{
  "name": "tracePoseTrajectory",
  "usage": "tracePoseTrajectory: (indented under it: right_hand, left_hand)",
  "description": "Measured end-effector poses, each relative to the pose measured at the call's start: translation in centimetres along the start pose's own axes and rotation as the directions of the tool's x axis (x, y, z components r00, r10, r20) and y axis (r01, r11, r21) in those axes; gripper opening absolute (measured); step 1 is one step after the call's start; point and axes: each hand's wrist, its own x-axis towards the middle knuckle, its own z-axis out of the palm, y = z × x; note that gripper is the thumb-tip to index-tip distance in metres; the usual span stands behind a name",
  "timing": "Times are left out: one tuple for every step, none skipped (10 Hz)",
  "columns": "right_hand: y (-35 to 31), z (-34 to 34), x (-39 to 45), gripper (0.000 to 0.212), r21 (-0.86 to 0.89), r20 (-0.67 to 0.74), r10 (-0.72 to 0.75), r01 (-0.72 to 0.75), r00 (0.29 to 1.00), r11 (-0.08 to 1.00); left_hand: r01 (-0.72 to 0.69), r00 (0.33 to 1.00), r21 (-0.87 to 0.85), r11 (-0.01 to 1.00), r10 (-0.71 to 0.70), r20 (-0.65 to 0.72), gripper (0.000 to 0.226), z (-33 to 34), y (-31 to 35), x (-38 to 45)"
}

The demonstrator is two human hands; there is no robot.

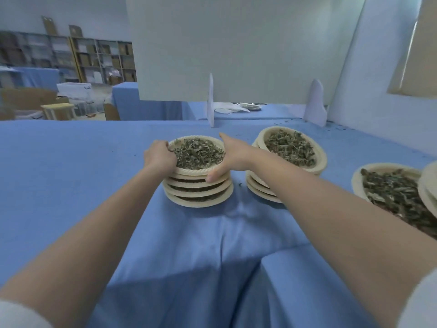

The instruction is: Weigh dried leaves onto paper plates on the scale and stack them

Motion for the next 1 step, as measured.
tracePoseTrajectory:
  right_hand:
    - [-1.06, -0.80, -1.03, 0.125, 0.039, 0.018, -0.006, 0.005, 1.000, 0.999]
  left_hand:
    - [-0.013, 0.998, 0.057, 0.998, 0.016, -0.056, 0.042, -0.89, 1.02, -0.30]
